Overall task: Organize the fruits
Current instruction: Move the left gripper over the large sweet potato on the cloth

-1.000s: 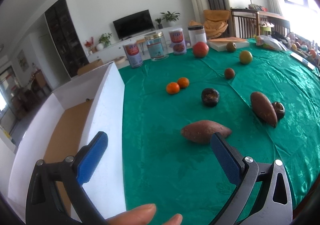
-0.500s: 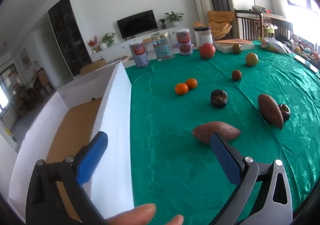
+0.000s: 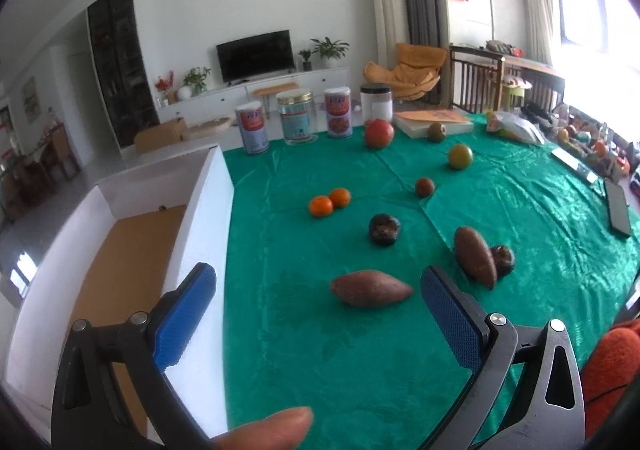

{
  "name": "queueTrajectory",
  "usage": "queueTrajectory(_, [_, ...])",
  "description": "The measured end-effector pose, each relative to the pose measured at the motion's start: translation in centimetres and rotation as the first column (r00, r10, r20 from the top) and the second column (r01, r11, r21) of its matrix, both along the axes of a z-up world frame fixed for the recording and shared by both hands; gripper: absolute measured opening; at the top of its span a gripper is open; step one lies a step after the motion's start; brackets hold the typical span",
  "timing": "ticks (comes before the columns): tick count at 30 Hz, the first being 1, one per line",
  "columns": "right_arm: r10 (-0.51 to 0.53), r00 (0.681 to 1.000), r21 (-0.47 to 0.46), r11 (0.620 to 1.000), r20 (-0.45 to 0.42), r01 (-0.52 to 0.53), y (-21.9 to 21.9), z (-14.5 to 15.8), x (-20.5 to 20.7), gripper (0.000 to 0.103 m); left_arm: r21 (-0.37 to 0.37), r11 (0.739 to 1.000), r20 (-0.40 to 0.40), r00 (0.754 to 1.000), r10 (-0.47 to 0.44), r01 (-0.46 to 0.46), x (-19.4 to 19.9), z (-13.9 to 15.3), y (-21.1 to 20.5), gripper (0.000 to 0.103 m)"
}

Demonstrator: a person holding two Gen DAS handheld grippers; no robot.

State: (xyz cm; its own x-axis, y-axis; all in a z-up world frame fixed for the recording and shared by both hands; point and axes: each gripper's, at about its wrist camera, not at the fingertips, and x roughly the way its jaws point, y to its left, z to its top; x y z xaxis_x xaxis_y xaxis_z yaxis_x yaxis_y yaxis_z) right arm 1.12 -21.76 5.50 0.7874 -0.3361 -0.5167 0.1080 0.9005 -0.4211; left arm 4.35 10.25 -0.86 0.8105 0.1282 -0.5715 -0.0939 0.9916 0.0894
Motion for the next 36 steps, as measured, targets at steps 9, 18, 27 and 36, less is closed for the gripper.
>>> queueTrajectory(9, [0.404, 0.9, 0.208, 0.906, -0.165, -0.369, 1.7, -1.2, 1.8, 0.103, -0.094, 0.991, -0.12, 0.987, -0.103, 0.092, 0.8, -1.8, -6.2, 0.103])
queueTrajectory(18, [0.321, 0.936, 0.463, 0.857, -0.141, -0.225, 3.2, -11.5, 2.7, 0.103, -0.011, 1.0, -0.27, 0.963, -0.006, 0.003, 3.8, -10.4, -6.1, 0.103])
queueTrajectory(27, [0.293, 0.947, 0.5, 0.845, -0.134, -0.191, 2.6, -11.5, 2.8, 0.103, -0.045, 0.999, -0.309, 0.951, 0.012, -0.027, 4.3, -12.8, -5.4, 0.102])
queueTrajectory(36, [0.294, 0.944, 0.513, 0.84, -0.151, -0.18, 2.5, -11.8, 3.0, 0.103, -0.121, 0.99, -0.327, 0.945, 0.031, -0.074, 4.7, -13.2, -4.2, 0.103])
